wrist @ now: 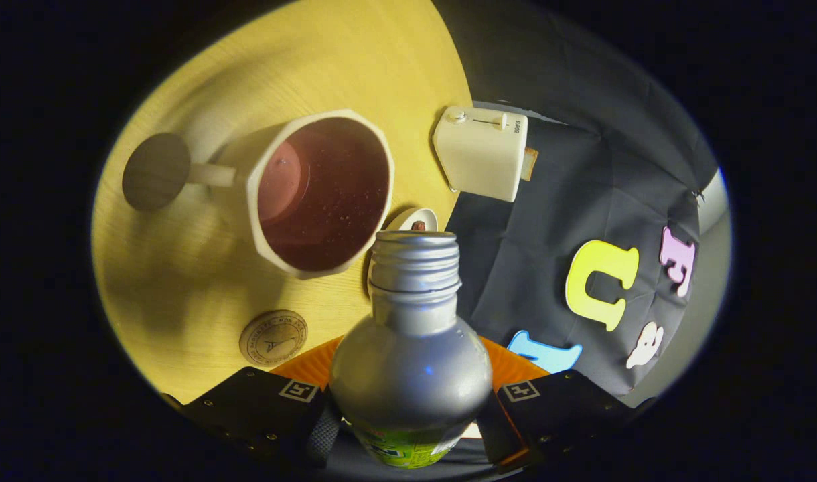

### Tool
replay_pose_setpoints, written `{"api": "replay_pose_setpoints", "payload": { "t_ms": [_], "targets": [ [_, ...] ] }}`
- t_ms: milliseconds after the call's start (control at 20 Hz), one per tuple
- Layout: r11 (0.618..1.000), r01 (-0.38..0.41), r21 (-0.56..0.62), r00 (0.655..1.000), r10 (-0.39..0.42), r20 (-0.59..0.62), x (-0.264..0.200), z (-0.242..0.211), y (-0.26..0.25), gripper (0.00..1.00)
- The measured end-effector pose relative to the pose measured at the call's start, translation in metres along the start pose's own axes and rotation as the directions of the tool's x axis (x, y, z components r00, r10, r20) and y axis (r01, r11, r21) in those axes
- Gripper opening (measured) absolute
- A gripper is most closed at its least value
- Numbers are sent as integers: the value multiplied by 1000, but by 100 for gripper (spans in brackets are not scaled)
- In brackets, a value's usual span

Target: Take the bottle from table, then pour the juice into the cup, finally place the bottle on the coaster

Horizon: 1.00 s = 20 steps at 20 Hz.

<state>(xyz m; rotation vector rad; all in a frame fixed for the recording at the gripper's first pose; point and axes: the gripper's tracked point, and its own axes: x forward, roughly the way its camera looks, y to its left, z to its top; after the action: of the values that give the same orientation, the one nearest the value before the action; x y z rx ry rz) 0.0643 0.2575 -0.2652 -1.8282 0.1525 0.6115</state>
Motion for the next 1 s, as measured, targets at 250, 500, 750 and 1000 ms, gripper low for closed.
{"api": "replay_pose_setpoints", "payload": {
  "t_ms": [250, 500, 750, 1000],
  "targets": [
    [987, -12, 158, 1000, 10, 12, -2, 3, 2, 84],
    [958, -51, 282, 999, 50, 12, -1, -1, 10, 83],
    [917, -59, 394, 998, 48, 38, -2, -8, 9, 83],
    [813, -43, 581, 998, 4, 68, -9, -16, -4, 83]
  ]
}}
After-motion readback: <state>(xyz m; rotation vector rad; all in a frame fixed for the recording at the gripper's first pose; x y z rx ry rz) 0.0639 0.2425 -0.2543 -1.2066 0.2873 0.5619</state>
